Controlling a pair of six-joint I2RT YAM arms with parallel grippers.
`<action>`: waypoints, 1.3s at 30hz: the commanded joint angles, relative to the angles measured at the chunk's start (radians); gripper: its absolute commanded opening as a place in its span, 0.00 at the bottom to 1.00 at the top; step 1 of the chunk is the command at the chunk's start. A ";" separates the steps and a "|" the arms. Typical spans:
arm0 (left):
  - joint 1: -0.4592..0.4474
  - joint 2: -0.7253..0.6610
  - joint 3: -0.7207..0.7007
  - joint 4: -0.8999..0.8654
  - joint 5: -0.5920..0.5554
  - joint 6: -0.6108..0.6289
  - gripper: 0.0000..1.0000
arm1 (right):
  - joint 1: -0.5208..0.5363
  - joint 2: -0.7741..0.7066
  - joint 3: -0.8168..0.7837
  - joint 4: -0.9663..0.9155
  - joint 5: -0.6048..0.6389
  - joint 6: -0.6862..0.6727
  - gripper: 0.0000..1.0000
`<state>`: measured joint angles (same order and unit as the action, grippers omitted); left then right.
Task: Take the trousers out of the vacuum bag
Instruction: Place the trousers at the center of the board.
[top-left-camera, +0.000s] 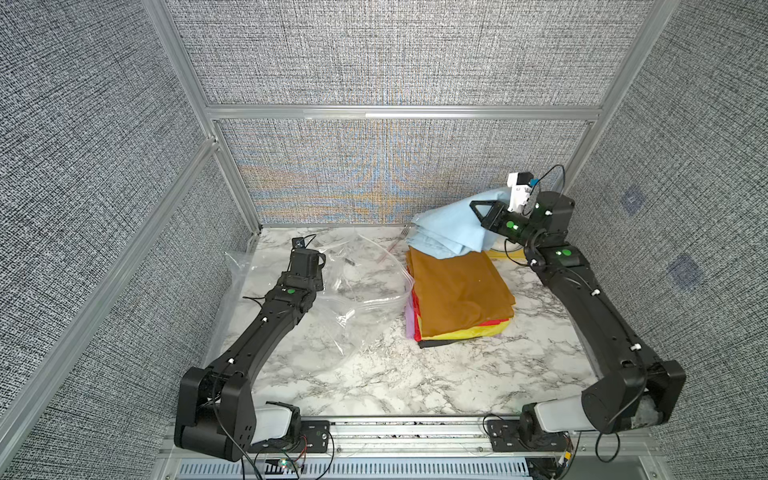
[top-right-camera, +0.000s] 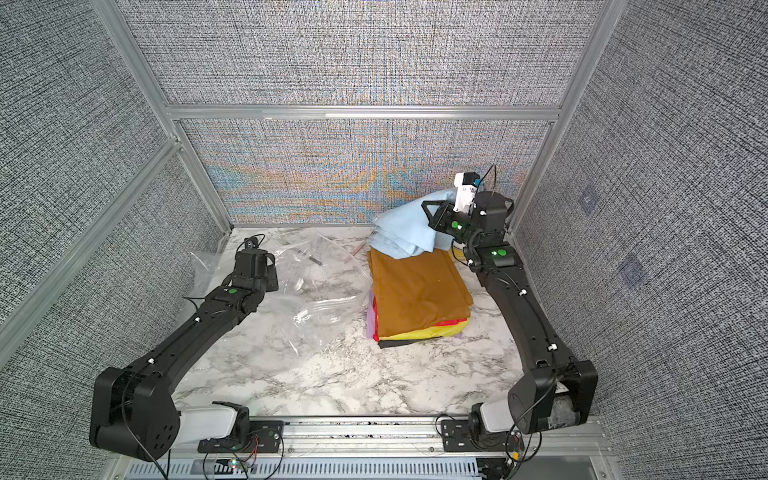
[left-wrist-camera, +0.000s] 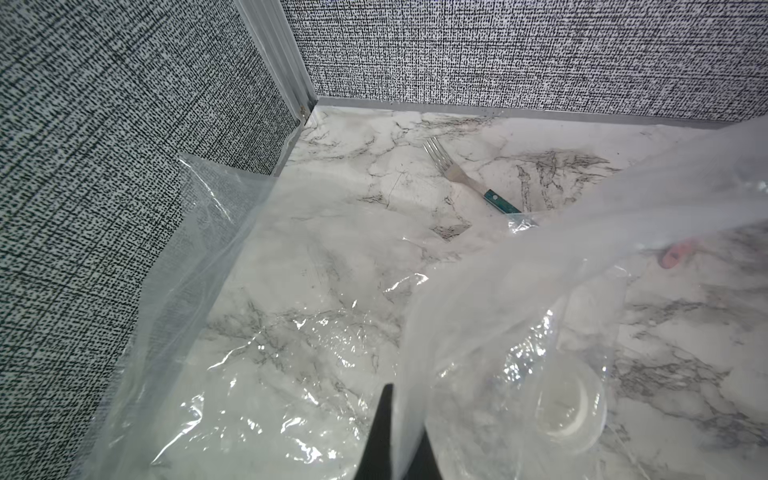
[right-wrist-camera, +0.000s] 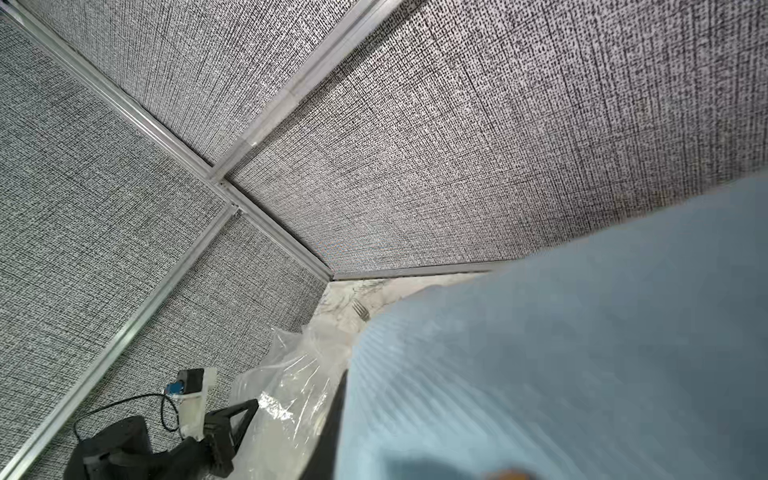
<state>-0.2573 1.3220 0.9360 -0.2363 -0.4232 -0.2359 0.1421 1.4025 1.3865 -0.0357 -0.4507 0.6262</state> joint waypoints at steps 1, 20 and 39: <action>0.003 0.007 0.003 0.005 -0.002 0.009 0.00 | -0.003 -0.040 -0.026 0.085 0.006 0.083 0.00; 0.002 0.018 0.008 0.014 0.002 0.020 0.00 | -0.017 -0.247 -0.349 0.001 0.014 0.239 0.00; 0.003 0.030 0.101 -0.027 0.090 0.043 0.18 | 0.130 -0.326 -0.631 -0.020 0.025 0.288 0.00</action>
<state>-0.2565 1.3628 1.0191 -0.2520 -0.3649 -0.2085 0.2558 1.0744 0.7662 -0.0090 -0.4000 0.9169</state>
